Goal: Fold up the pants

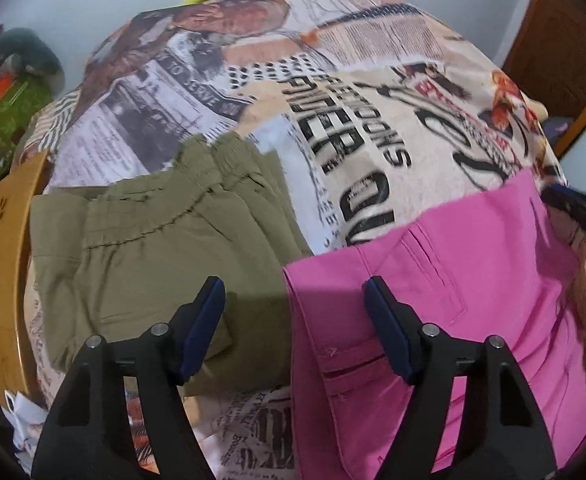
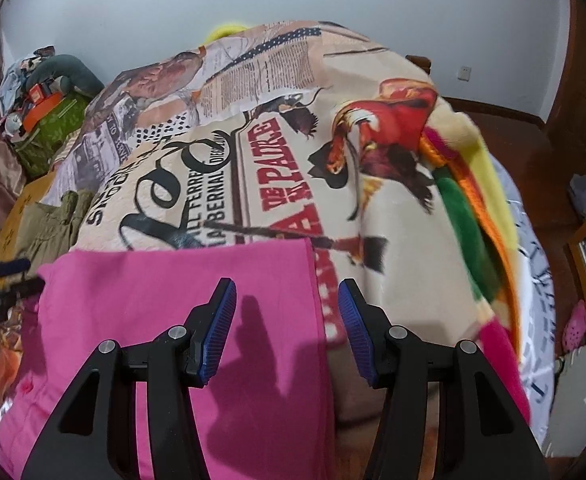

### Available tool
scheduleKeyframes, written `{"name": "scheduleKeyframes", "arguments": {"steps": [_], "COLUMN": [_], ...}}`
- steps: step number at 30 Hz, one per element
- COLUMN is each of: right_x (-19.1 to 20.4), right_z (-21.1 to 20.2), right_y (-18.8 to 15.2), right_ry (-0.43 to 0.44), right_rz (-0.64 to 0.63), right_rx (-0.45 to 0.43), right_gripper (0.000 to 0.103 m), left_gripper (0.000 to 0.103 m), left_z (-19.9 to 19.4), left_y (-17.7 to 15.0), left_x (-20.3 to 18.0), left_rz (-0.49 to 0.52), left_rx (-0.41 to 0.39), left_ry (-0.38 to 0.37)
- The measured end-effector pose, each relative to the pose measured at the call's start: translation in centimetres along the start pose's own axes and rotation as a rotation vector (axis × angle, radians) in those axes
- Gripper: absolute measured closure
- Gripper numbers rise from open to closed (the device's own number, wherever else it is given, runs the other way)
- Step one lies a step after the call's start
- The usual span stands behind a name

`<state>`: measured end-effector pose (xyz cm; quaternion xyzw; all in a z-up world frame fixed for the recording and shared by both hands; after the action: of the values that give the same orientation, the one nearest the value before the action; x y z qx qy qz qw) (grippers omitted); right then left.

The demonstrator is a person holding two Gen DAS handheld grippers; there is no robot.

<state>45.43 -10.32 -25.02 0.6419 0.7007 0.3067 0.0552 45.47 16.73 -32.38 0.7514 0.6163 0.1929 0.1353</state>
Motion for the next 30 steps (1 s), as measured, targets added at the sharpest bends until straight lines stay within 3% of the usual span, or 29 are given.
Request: {"name": "scheduleKeyframes", "arguments": {"steps": [3, 5, 7, 9, 11, 12, 18, 30], "right_x": [0.5, 0.9, 1.3, 1.7, 2.0, 2.1, 2.3, 4.0], "right_z": [1.3, 2.1, 2.4, 2.4, 2.3, 2.3, 0.6, -9.9], "right_y": [0.1, -0.1, -0.5, -0.8, -0.8, -0.8, -0.3, 3.0], "right_ry": [0.009, 0.008, -0.009, 0.008, 0.020, 0.011, 0.034, 0.121], "right_rz": [-0.013, -0.026, -0.048, -0.058, -0.055, -0.058, -0.030, -0.015], "right_rx": [0.012, 0.021, 0.002, 0.010, 0.023, 0.023, -0.009, -0.212], "right_gripper": [0.054, 0.054, 0.057, 0.071, 0.092, 0.094, 0.099, 0.100], "left_gripper": [0.035, 0.045, 0.062, 0.075, 0.088, 0.095, 0.099, 0.099], "left_z": [0.2, 0.4, 0.6, 0.6, 0.6, 0.7, -0.8, -10.4], "left_y": [-0.1, -0.1, -0.1, 0.1, 0.2, 0.2, 0.3, 2.3], "left_x": [-0.4, -0.6, -0.7, -1.1, -1.2, -1.2, -0.8, 1.5], "left_rz": [0.025, 0.018, 0.006, -0.003, 0.005, 0.008, 0.003, -0.051], "left_rx": [-0.017, -0.021, -0.027, -0.034, -0.027, -0.021, -0.041, -0.198], "left_ry": [0.003, -0.030, -0.067, -0.082, -0.032, -0.019, 0.020, 0.093]}}
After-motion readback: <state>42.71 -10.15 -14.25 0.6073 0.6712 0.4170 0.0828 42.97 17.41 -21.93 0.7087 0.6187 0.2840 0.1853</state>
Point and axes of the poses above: each gripper's, at about its wrist camera, not at the fingertips, and z roughly the way its jaws point, x to its left, y to its top, the point moved 5 cm from there along z, roughly the way its jaws point, and after that the axes turned 15 degrees about z, right-handed, at the moved point
